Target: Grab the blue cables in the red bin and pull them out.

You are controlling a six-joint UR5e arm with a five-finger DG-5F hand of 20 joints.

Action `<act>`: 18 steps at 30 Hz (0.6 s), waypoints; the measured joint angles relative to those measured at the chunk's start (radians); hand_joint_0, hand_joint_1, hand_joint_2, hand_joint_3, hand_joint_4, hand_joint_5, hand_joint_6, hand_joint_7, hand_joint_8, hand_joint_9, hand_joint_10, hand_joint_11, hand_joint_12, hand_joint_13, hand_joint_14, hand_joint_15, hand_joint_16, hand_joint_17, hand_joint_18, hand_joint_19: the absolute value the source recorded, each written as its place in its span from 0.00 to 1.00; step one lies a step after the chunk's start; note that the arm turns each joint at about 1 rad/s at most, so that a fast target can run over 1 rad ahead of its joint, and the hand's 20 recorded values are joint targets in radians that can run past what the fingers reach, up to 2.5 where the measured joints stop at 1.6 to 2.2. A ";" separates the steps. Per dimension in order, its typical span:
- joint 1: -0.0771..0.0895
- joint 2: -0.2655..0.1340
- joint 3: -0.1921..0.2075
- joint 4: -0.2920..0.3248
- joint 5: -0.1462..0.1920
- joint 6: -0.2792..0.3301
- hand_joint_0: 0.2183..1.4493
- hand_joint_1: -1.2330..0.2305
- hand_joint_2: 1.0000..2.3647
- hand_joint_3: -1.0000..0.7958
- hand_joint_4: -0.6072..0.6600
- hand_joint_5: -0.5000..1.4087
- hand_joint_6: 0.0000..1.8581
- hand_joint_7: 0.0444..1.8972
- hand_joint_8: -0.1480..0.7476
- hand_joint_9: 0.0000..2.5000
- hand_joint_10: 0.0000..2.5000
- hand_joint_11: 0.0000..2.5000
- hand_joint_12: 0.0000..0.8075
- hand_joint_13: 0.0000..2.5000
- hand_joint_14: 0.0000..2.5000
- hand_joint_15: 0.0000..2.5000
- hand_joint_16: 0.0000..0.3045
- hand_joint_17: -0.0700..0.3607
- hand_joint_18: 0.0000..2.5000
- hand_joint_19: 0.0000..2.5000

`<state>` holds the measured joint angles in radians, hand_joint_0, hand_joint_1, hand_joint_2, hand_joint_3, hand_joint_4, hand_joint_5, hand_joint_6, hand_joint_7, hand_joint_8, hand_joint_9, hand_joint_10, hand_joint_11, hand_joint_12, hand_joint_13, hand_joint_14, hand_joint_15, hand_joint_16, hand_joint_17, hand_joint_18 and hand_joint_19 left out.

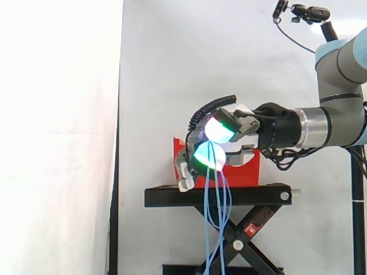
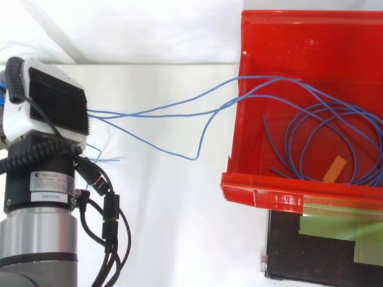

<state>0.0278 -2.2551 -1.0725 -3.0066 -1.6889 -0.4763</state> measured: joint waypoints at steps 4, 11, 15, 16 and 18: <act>0.000 0.000 0.000 0.000 0.000 0.000 0.54 0.30 0.00 0.00 0.62 0.77 0.00 0.41 0.48 0.32 0.01 0.32 0.43 0.35 0.01 0.31 0.13 0.36 0.19 0.24; 0.001 0.000 0.000 0.000 0.000 0.000 0.53 0.29 0.00 0.00 0.61 0.75 0.01 0.41 0.51 0.28 0.01 0.41 0.46 0.39 0.01 0.38 0.13 0.37 0.20 0.26; 0.002 0.000 0.000 -0.003 0.000 0.000 0.52 0.28 0.00 0.00 0.61 0.73 0.06 0.38 0.54 0.24 0.01 0.42 0.48 0.40 0.01 0.42 0.13 0.37 0.21 0.28; 0.003 0.000 0.000 -0.004 0.000 0.000 0.52 0.27 0.00 0.00 0.61 0.73 0.08 0.37 0.55 0.23 0.01 0.42 0.49 0.41 0.01 0.42 0.13 0.37 0.21 0.29; 0.003 0.000 0.000 -0.008 0.000 0.000 0.52 0.27 0.00 0.00 0.61 0.72 0.09 0.36 0.56 0.22 0.01 0.43 0.49 0.41 0.01 0.43 0.14 0.38 0.21 0.29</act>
<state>0.0304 -2.2549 -1.0724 -3.0143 -1.6885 -0.4763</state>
